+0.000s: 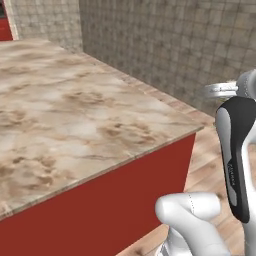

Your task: Get the candle and the beer from the cabinet and move them to the dining counter.

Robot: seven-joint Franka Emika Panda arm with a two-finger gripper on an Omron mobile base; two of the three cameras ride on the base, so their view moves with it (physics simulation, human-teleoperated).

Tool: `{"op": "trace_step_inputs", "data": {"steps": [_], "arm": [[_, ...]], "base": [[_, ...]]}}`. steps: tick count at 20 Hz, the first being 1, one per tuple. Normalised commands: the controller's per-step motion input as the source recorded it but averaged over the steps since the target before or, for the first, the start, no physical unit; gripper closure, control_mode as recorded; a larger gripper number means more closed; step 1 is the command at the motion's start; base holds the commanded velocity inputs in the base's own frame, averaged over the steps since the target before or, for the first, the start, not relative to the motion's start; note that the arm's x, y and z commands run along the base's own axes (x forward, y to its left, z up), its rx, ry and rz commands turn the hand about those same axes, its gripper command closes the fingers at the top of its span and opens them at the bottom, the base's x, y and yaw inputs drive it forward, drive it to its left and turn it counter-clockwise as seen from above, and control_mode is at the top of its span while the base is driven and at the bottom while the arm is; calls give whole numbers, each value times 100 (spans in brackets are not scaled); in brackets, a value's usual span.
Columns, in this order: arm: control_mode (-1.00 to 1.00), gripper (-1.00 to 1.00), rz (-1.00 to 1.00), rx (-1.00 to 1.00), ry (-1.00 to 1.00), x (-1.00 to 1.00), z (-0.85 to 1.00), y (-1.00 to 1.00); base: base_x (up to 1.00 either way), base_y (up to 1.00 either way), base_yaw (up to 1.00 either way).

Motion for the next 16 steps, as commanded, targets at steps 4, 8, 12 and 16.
{"op": "trace_step_inputs", "data": {"steps": [4, 8, 12, 16], "arm": [[100, 100, 0, 0, 0, 0, 0, 0], [100, 100, 0, 0, 0, 0, 0, 0], [100, 100, 0, 0, 0, 0, 0, 0], [100, 100, 0, 0, 0, 0, 0, 0]], "base": [[29, -100, 10], [32, -100, 11], [27, -100, 11], [14, -100, 11]]}}
